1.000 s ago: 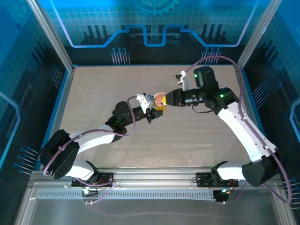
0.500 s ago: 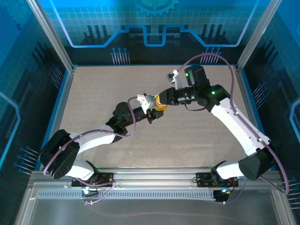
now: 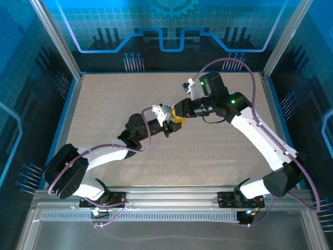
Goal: Insert wireless bluetooth earbuds into charging case
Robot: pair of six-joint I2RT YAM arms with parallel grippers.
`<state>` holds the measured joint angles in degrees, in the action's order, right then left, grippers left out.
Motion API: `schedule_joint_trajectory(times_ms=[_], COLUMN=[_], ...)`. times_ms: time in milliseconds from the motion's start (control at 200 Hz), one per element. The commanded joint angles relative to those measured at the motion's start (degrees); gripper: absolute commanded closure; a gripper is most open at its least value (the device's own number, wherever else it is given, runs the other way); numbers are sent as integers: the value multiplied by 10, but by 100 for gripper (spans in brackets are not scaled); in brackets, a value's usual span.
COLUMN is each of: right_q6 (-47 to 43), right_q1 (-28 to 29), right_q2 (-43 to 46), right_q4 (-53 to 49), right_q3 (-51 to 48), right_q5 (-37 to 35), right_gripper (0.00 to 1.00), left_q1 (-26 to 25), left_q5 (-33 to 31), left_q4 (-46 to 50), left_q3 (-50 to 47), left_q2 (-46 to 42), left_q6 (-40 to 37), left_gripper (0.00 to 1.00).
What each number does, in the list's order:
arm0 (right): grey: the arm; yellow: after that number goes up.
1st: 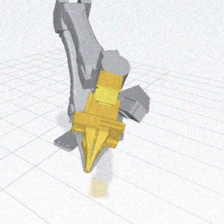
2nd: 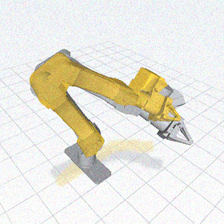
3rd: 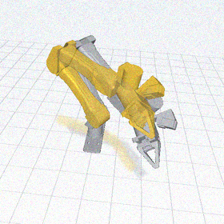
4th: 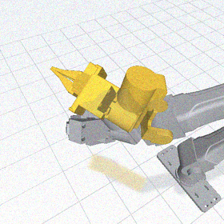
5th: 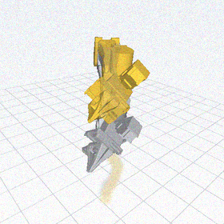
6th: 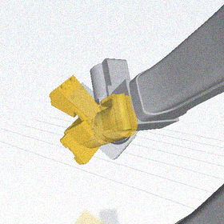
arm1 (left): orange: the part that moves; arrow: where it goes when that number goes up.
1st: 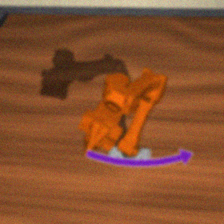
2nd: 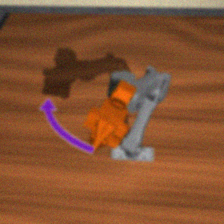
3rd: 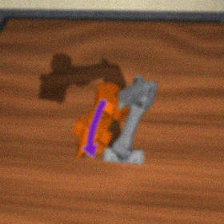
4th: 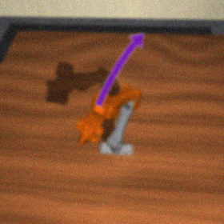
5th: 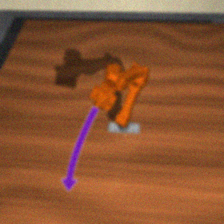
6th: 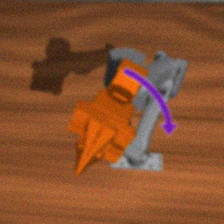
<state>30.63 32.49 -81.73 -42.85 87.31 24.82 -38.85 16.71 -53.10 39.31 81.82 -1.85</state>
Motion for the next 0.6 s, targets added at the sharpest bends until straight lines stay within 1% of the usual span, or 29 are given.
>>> schedule_joint_trajectory(times_ms=[0,95,385,590], right_q6=[-15,-17,-16,-16], right_q1=[9,10,12,12], right_q2=[-6,-8,-4,1], right_q4=[-32,-36,-45,-49], right_q3=[20,24,35,40], right_q5=[-31,-32,-46,-52], right_gripper=[78,77,71,70], left_q1=[-5,-5,-4,-5], left_q5=[-7,-7,-7,-8], left_q4=[-42,-42,-41,-41], left_q3=[11,11,10,10], left_q2=[-10,-11,-11,-12], left_q6=[1,2,2,0], left_gripper=[69,69,69,69])
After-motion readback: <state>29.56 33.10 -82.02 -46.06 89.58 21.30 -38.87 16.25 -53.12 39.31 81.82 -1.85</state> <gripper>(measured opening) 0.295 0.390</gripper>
